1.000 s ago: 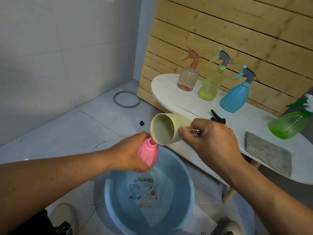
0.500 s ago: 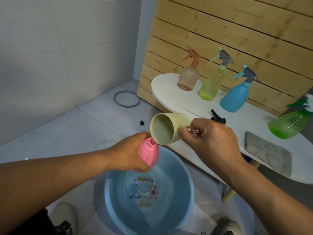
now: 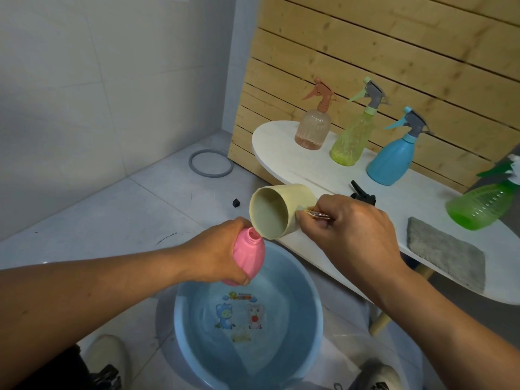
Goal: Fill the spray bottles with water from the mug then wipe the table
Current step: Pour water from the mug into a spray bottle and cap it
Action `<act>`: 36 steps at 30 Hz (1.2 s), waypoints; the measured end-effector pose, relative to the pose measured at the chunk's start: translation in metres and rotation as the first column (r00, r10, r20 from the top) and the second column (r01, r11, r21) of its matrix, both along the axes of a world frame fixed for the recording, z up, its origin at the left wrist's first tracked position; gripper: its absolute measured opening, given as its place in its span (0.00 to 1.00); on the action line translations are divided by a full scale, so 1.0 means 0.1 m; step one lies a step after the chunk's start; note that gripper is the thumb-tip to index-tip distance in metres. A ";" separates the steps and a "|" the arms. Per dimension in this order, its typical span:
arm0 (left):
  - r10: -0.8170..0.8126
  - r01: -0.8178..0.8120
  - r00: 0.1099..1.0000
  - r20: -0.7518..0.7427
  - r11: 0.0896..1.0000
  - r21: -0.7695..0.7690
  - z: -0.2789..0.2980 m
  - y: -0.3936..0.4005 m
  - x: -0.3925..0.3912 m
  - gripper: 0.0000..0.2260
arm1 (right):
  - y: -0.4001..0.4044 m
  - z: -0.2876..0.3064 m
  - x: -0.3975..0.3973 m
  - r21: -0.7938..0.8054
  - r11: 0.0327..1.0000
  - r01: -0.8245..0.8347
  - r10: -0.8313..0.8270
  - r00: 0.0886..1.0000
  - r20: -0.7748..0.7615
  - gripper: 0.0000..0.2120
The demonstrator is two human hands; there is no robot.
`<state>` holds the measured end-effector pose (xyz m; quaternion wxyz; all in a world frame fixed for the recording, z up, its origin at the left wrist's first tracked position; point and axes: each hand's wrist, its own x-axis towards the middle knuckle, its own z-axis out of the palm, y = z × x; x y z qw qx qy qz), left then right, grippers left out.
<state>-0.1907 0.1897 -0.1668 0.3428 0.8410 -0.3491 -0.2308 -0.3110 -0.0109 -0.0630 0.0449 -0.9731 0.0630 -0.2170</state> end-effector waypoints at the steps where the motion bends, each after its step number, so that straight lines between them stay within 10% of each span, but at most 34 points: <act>1: -0.001 0.001 1.000 -0.001 1.000 -0.001 0.00 0.00 0.00 0.43 | 0.00 0.00 0.00 -0.003 1.000 0.000 0.000 1.000 -0.003 0.20; 36: -0.004 0.004 1.000 0.002 1.000 0.012 0.06 0.01 -0.05 0.41 | 0.02 0.01 -0.03 -0.100 0.994 -0.046 0.054 0.995 0.082 0.20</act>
